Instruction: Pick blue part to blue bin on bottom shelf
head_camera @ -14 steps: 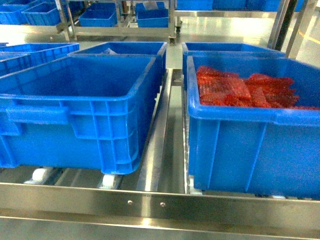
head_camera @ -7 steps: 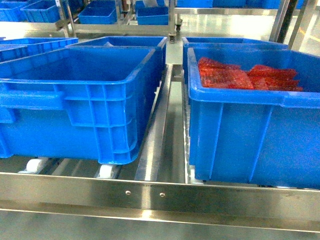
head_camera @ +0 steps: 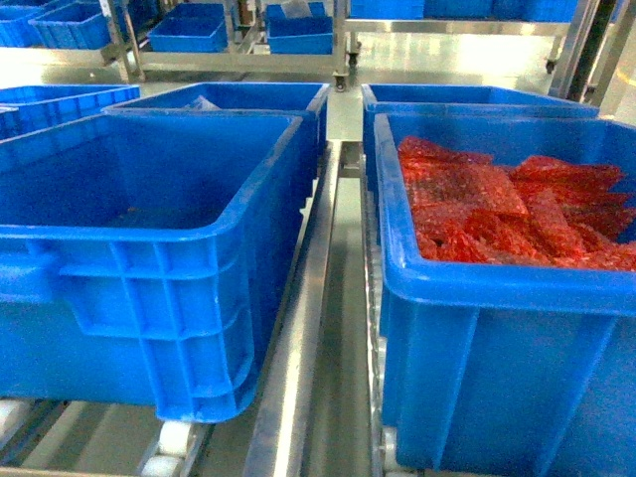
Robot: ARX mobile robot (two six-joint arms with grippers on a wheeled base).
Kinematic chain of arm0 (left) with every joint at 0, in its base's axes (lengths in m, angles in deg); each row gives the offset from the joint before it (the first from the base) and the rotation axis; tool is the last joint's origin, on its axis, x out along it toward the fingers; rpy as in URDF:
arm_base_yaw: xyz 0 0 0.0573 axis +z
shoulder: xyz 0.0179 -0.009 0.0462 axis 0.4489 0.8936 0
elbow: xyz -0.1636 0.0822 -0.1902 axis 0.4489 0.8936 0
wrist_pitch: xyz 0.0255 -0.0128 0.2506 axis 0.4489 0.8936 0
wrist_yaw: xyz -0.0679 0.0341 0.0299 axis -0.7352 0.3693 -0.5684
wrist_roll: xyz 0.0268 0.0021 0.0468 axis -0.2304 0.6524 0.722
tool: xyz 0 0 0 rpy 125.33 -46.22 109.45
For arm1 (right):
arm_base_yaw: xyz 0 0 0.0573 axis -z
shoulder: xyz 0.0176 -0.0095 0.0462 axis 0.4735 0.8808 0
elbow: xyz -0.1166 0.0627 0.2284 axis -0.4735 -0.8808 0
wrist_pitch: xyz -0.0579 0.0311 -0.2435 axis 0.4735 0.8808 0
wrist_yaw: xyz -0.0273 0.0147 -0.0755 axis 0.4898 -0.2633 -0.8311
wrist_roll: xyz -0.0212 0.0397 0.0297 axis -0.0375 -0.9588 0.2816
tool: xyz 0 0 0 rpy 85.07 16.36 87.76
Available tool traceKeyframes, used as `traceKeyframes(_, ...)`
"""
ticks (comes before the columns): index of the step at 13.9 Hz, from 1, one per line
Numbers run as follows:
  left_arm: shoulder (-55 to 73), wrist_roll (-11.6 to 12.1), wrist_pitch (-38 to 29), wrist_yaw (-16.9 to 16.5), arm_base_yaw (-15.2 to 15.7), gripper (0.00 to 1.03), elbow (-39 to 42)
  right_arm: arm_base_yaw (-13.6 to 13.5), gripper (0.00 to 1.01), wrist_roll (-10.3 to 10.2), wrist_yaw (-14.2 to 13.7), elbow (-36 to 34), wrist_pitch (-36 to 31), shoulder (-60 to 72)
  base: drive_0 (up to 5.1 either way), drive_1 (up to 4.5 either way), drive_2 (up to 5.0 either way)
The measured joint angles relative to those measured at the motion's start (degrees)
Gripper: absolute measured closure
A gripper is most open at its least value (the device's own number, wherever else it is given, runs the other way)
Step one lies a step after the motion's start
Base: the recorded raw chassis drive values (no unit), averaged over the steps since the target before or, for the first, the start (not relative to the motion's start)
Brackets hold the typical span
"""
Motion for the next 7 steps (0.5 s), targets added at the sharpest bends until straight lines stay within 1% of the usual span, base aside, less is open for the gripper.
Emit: traceKeyframes(7,0.11,0.02,0.0,0.0,0.0,0.6,0.0,0.0,0.03,0.0,0.0,0.0,0.24,0.0,0.1,4.16,-4.0)
